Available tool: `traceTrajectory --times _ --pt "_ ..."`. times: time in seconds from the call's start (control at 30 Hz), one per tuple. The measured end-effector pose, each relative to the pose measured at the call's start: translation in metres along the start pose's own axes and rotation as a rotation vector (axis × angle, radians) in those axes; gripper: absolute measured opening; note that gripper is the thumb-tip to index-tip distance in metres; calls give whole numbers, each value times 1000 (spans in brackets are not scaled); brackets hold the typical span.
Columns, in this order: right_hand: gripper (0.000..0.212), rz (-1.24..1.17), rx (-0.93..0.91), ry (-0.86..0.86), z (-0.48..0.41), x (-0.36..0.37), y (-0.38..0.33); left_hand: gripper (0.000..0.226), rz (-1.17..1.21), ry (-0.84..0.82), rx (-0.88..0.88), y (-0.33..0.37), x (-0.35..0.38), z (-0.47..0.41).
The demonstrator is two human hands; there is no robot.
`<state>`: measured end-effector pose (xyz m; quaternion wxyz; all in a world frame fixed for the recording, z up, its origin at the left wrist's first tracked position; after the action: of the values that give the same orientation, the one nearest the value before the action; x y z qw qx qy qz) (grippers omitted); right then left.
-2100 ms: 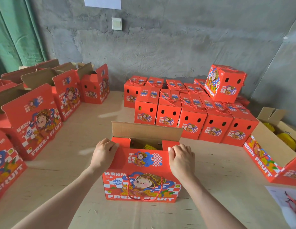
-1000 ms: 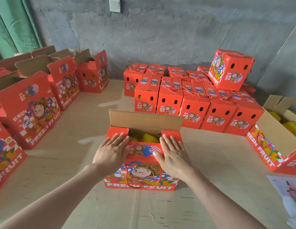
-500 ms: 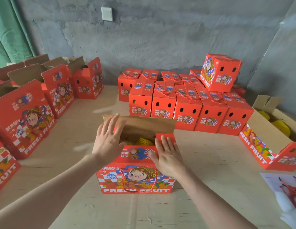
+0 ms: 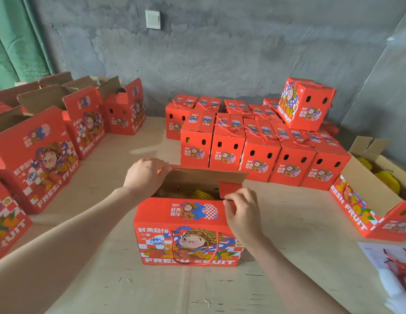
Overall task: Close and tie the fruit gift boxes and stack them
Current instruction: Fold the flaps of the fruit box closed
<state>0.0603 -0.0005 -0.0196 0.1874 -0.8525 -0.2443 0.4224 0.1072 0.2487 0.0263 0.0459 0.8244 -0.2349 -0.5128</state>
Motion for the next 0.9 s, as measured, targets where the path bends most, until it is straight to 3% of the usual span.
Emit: traceTrajectory --times 0.07,0.13,0.27,0.33,0.4,0.43,0.5,0.53,0.7,0.8,0.9 --pt "17 -76 19 187 -4 -16 -5 29 -23 -3 10 -1 4 3" --pt "29 -106 84 215 -19 -16 -7 30 -49 -4 45 -1 7 2" --pt "78 -122 285 -57 -49 10 15 27 131 49 24 -9 -2 -7" --pt "89 -187 527 -267 -50 29 43 31 234 72 34 -18 -5 -7" --pt "95 -158 710 -409 -41 43 63 57 196 -43 48 -24 9 0" --pt "95 -127 712 -413 -40 45 66 75 137 -105 30 -29 18 5" --pt "96 -59 623 -355 -44 45 60 98 -14 -170 -25 -39 32 13" --pt "96 -35 569 -312 -45 43 57 99 -89 -179 -31 -40 35 13" --pt "79 -114 288 -93 -43 25 34 60 -436 -124 198 -15 34 7" --pt "55 -63 -13 -54 -33 18 9 31 -242 -72 271 -4 36 22" --pt "37 59 -64 -154 -26 25 4 52 -132 -115 260 -10 37 38"
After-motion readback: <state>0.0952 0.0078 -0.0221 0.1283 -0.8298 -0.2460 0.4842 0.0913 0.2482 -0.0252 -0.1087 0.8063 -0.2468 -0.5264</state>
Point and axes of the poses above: each hand's wrist, its own z-axis away from the middle knuckle, its own x-axis out of the palm, y = z × x, the point moved 7 cm from there along -z, towards the middle knuckle, and after that the axes turned 11 degrees about x, right-handed, at the moved point
